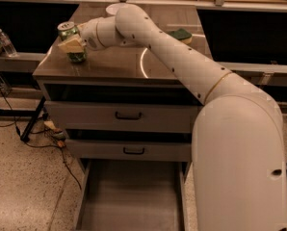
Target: Place green can into bottom drawer
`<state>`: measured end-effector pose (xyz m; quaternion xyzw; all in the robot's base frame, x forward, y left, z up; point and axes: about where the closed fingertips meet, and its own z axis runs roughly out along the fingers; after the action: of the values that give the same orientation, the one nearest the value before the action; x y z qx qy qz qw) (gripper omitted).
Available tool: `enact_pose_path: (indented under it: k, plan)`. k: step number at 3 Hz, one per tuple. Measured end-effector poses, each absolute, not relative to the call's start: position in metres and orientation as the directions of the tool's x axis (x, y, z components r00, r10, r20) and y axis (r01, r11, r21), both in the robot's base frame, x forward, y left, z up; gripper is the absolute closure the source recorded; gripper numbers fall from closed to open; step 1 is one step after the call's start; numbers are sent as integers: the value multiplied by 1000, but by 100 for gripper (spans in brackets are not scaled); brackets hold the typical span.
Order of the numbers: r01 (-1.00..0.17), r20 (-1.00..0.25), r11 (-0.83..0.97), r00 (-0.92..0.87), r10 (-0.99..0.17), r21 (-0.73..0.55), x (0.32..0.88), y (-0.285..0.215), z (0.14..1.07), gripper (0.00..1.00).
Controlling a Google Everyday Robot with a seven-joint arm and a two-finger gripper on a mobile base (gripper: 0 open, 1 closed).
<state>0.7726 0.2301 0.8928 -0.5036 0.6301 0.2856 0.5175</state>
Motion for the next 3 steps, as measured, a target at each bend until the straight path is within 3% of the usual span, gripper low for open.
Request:
enact_pose_path:
  k: [2, 3]
  plan:
    - [-956, -973, 251, 100, -208, -152, 701, 207, 922, 100]
    - [-964, -974, 213, 121, -190, -162, 633, 178, 932, 100]
